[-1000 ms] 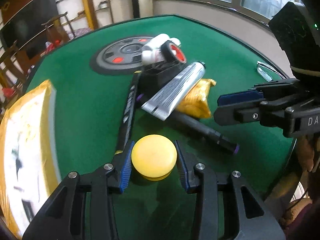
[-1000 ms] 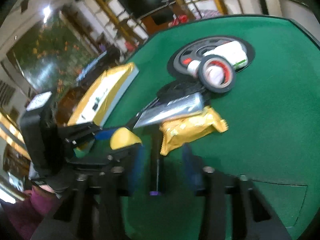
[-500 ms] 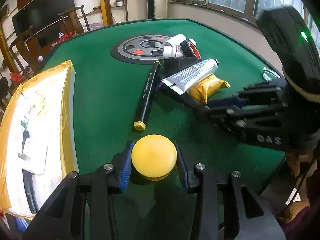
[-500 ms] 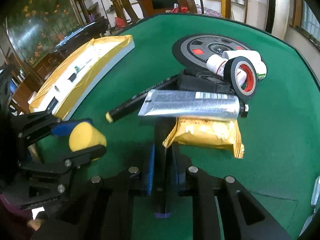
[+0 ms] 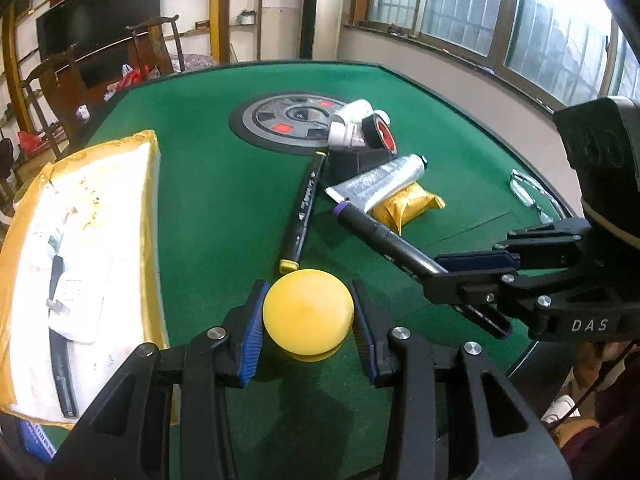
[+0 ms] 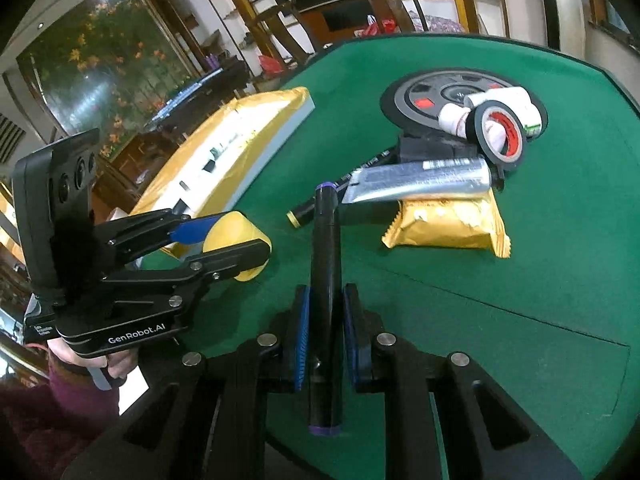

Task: Organize rigid objects
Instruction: 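Lower the left gripper over the yellow round sponge while the right gripper grasps a purple-capped black marker, then carry the sponge in the left gripper and marker in the right gripper over the foam box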

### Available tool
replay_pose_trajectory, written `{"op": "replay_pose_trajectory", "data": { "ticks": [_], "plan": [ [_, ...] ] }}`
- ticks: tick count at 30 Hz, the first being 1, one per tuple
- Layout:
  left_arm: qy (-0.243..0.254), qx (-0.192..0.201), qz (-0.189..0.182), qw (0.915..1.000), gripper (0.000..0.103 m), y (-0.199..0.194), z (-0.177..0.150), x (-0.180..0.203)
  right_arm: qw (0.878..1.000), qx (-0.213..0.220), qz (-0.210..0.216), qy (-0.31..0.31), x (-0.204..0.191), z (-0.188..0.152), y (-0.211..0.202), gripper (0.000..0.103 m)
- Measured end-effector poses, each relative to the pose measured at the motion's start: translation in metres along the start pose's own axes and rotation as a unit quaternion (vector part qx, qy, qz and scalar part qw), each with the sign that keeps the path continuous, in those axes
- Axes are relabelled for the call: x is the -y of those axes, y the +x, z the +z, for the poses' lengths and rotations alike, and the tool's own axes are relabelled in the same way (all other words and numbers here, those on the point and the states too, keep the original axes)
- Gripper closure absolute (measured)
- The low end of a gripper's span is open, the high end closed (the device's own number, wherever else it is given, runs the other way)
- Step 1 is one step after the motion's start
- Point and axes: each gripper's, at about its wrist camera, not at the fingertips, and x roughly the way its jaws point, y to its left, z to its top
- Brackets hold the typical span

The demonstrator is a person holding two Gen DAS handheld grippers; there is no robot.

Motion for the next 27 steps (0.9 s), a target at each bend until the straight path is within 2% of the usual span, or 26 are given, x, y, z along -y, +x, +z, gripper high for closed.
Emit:
{"op": "replay_pose_trajectory", "data": {
  "ticks": [8, 14, 19, 27],
  "plan": [
    [-0.012, 0.023, 0.003, 0.9996, 0.065, -0.018, 0.006, -0.011, 0.999, 0.010, 0.033, 0.010, -0.012, 0.010, 0.000, 0.088],
    [-0.034, 0.042, 0.019, 0.9984, 0.065, -0.032, 0.007, -0.032, 0.998, 0.009, 0.052, 0.024, -0.020, 0.022, 0.010, 0.088],
    [-0.062, 0.060, 0.038, 0.9956, 0.065, -0.046, 0.009, -0.062, 0.997, 0.004, 0.069, 0.029, -0.035, 0.038, 0.024, 0.088],
    [-0.119, 0.081, 0.076, 0.9866, 0.065, -0.068, 0.003, -0.119, 0.995, -0.006, 0.093, 0.019, -0.070, 0.069, 0.050, 0.088]
  ]
}}
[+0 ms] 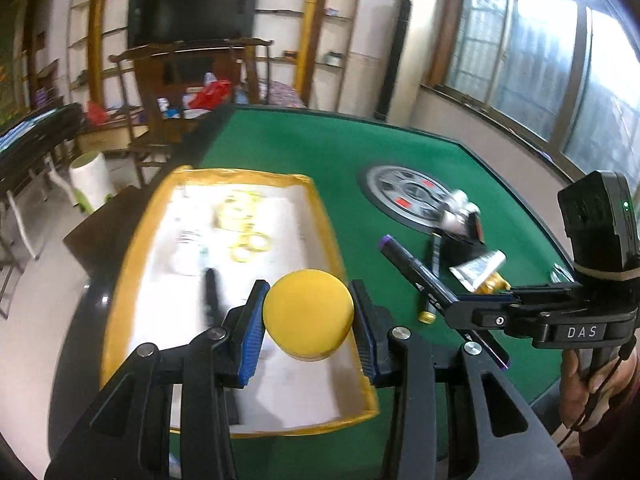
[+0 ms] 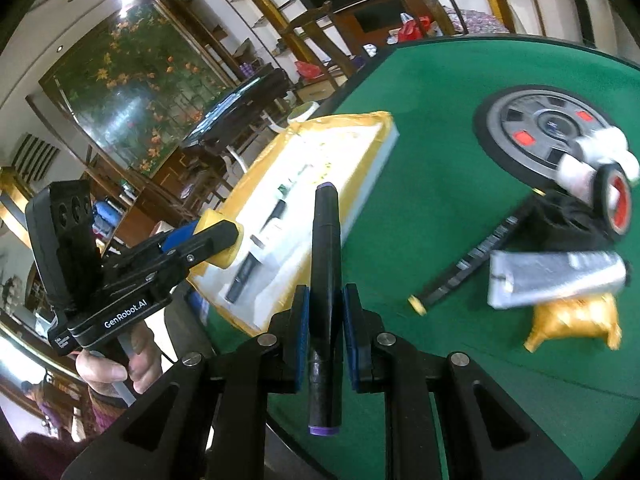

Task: Organize rigid objects
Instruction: 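Carry the sponge in the left gripper and marker in the right gripper over the foam box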

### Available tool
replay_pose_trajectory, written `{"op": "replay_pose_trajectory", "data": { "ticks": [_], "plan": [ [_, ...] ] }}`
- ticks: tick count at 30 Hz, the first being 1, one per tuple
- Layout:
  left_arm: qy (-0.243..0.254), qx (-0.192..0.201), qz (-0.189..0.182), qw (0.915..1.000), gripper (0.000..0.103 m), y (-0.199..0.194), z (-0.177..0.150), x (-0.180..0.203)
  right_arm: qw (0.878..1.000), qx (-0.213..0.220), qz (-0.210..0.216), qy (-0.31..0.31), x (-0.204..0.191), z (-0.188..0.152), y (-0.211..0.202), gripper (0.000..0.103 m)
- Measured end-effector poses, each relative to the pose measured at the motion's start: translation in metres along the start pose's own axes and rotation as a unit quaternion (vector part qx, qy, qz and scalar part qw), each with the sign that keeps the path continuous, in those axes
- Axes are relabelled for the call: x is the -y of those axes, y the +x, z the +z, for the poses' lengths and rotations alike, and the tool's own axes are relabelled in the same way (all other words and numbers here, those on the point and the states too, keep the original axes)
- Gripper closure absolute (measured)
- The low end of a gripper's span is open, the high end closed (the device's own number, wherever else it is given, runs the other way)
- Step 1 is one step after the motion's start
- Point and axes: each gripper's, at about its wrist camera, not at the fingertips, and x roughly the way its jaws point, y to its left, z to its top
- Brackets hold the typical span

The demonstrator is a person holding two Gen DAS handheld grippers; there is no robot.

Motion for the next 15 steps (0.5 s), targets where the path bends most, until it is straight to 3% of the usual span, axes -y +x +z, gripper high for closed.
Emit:
{"op": "replay_pose_trajectory", "data": {
  "ticks": [7, 15],
  "plan": [
    [-0.026, -0.019, 0.017, 0.9993, 0.065, 0.015, 0.006, -0.035, 1.000, -0.009, 0.001, 0.009, -0.019, 0.026, 0.030, 0.088],
    [-0.032, -0.053, 0.009, 0.9980, 0.065, 0.055, 0.026, -0.042, 0.998, -0.023, -0.021, 0.049, -0.023, 0.064, 0.073, 0.088]
  ]
}}
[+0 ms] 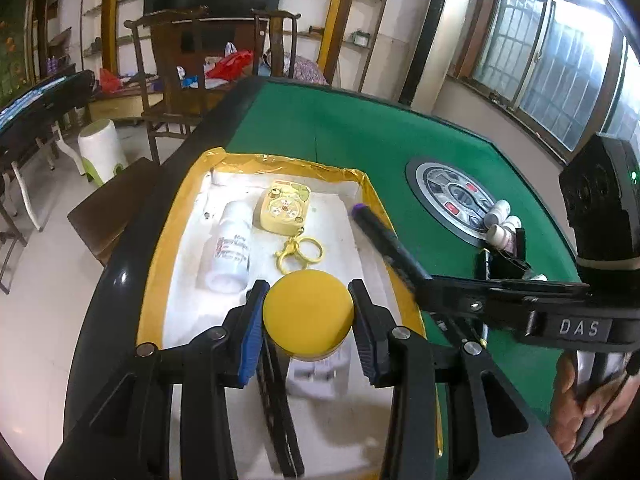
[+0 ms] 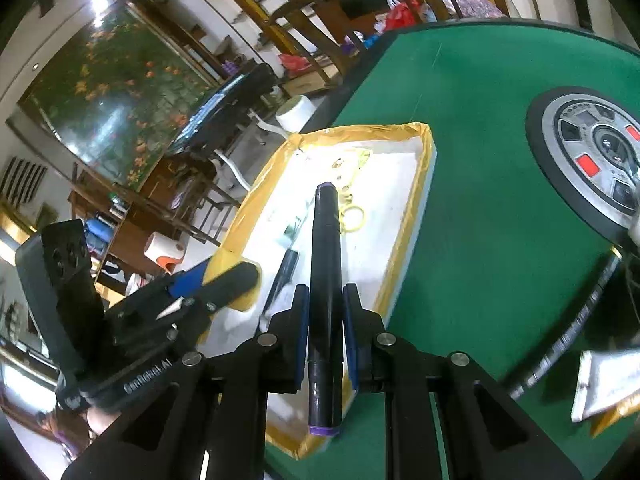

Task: Organize rigid objects
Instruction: 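Carry the sponge in the left gripper and marker in the right gripper over the foam box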

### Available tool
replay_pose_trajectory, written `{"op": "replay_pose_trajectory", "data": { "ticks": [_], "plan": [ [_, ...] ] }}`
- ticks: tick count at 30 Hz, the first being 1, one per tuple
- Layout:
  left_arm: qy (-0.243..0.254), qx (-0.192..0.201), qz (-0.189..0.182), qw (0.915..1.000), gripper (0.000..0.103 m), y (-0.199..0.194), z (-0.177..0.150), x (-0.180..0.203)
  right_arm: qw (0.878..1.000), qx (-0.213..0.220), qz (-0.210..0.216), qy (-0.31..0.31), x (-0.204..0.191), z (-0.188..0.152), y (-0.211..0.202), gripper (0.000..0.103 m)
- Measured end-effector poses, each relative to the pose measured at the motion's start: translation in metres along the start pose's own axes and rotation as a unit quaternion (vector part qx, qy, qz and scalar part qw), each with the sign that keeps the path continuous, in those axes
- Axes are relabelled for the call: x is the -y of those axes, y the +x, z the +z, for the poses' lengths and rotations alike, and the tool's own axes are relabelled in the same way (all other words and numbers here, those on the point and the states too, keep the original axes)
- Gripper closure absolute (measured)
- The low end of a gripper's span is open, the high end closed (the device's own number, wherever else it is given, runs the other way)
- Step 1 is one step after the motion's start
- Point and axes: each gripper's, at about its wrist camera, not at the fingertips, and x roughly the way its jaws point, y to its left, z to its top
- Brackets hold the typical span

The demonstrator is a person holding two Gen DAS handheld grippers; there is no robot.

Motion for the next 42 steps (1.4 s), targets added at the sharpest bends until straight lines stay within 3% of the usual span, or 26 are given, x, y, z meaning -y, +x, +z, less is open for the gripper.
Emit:
{"op": "replay_pose_trajectory", "data": {
  "ticks": [8, 17, 23, 42],
  "plan": [
    [-0.002, -0.039, -0.001, 0.9992, 0.065, 0.034, 0.017, 0.000, 0.999, 0.001, -0.041, 0.031, 0.008, 0.023, 0.021, 0.088],
    [-0.014, -0.064, -0.012, 0.9978, 0.065, 0.049, 0.024, -0.005, 0.996, -0.008, -0.052, 0.070, 0.023, 0.035, 0.039, 0.089],
    [-0.017, -0.095, 0.002, 0.9954, 0.065, 0.062, 0.026, -0.009, 0.995, -0.015, -0.056, 0.085, 0.033, 0.032, 0.045, 0.089],
    [-0.022, -0.112, 0.020, 0.9933, 0.065, 0.076, 0.028, -0.015, 0.994, -0.026, -0.084, 0.062, 0.036, 0.039, 0.045, 0.089]
  ]
}}
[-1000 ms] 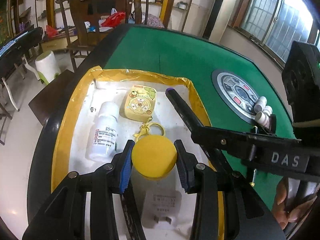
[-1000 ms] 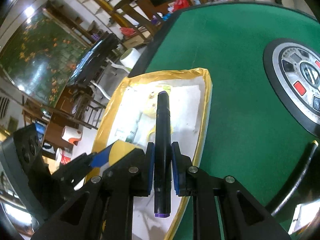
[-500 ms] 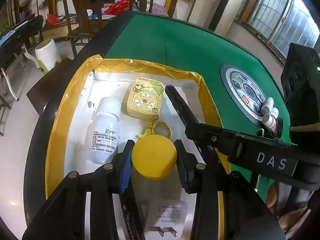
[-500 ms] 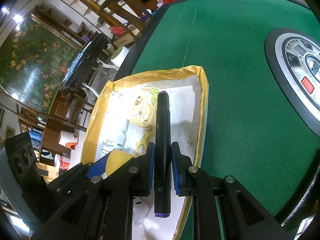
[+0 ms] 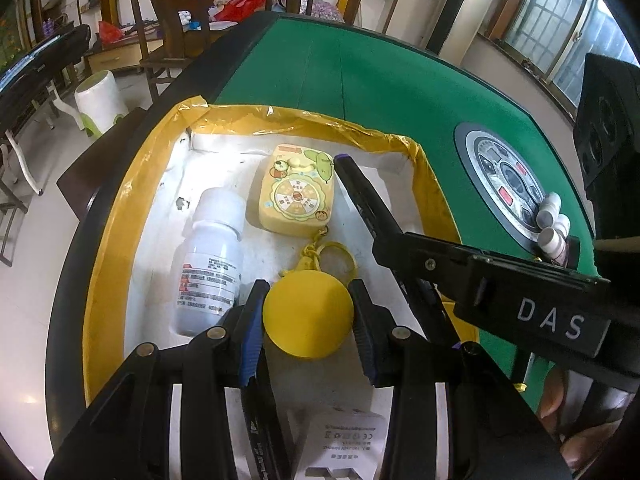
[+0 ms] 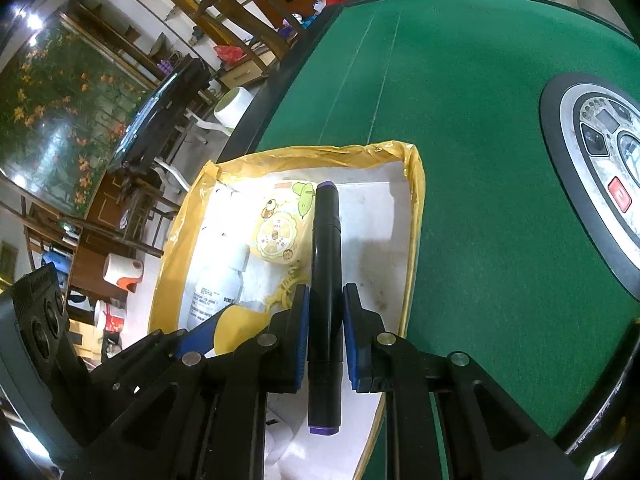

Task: Organize rigid objects
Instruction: 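Carry the sponge in the left gripper and marker in the right gripper over the foam box, then open both grippers to drop the sponge and marker into the box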

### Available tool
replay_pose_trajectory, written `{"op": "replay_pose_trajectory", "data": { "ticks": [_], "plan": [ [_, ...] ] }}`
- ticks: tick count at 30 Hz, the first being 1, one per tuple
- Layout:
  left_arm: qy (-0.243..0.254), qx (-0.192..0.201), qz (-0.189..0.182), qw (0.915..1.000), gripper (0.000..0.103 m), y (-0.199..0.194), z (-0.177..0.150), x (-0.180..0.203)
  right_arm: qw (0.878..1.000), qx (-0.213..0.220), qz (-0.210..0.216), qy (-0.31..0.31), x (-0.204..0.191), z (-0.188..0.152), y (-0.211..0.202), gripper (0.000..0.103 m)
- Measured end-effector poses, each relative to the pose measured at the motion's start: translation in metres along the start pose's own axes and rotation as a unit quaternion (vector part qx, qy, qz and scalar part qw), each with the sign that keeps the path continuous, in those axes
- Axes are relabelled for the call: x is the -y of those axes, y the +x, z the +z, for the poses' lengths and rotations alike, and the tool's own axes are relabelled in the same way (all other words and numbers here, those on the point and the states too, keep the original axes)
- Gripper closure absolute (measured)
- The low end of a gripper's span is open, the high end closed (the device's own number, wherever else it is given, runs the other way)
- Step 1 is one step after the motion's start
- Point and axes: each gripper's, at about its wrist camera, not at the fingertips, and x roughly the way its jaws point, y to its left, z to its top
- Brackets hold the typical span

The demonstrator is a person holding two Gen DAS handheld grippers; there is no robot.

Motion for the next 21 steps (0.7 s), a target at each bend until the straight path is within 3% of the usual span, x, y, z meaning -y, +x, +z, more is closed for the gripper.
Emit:
{"op": "replay_pose_trajectory", "data": {
  "ticks": [9, 14, 21],
  "plan": [
    [0.002, -0.002, 0.003, 1.0000, 0.065, 0.000, -0.001, 0.001, 1.000, -0.007, 0.008, -0.002, 0.001, 0.001, -0.003, 0.088],
    [-0.002, -0.004, 0.003, 1.0000, 0.065, -0.001, 0.000, 0.001, 1.000, -0.004, 0.015, -0.008, -0.005, -0.001, -0.005, 0.076],
    [-0.008, 0.023, -0.012, 0.9996, 0.065, -0.018, -0.001, 0.000, 0.999, 0.010, 0.038, -0.005, 0.001, -0.011, -0.022, 0.075]
  ]
}}
